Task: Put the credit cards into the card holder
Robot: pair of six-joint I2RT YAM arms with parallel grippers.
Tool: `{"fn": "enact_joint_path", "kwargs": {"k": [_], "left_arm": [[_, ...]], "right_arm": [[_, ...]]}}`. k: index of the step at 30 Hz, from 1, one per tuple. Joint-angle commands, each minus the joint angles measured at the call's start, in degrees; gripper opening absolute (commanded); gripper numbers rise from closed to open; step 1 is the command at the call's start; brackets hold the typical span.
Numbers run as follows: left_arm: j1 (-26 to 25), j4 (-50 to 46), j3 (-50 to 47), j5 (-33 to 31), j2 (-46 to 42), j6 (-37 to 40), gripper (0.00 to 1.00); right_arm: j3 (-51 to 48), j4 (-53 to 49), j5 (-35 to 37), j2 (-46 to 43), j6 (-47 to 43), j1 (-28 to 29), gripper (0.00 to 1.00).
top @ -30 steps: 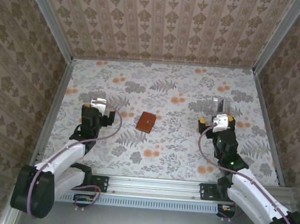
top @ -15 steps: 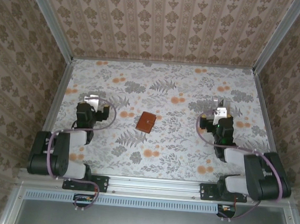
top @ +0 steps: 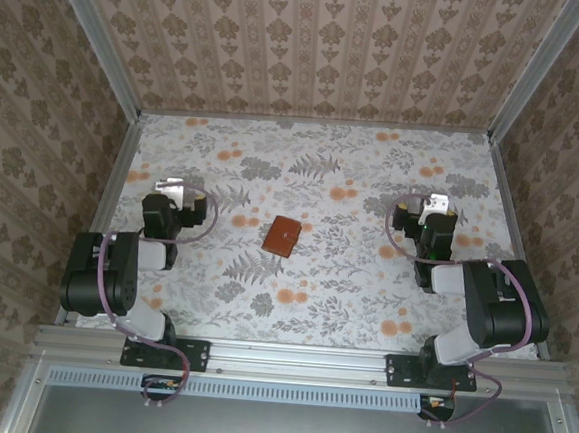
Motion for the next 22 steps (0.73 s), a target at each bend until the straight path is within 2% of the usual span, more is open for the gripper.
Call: {"fn": "enact_joint_path", "kwargs": {"k": [1,22], "left_arm": [[-1.55,-0.43,1.34,-2.69,-0.11,0.07,1.00],[-1.65,-0.35,1.36,-3.00,-0.26,0.16,1.00]], "right_arm": [[0.91,-0.40,1.89,-0.05,1.10,0.37,1.00],[1.09,-0.40,1.55,0.04,0.71,0.44,1.00]]}}
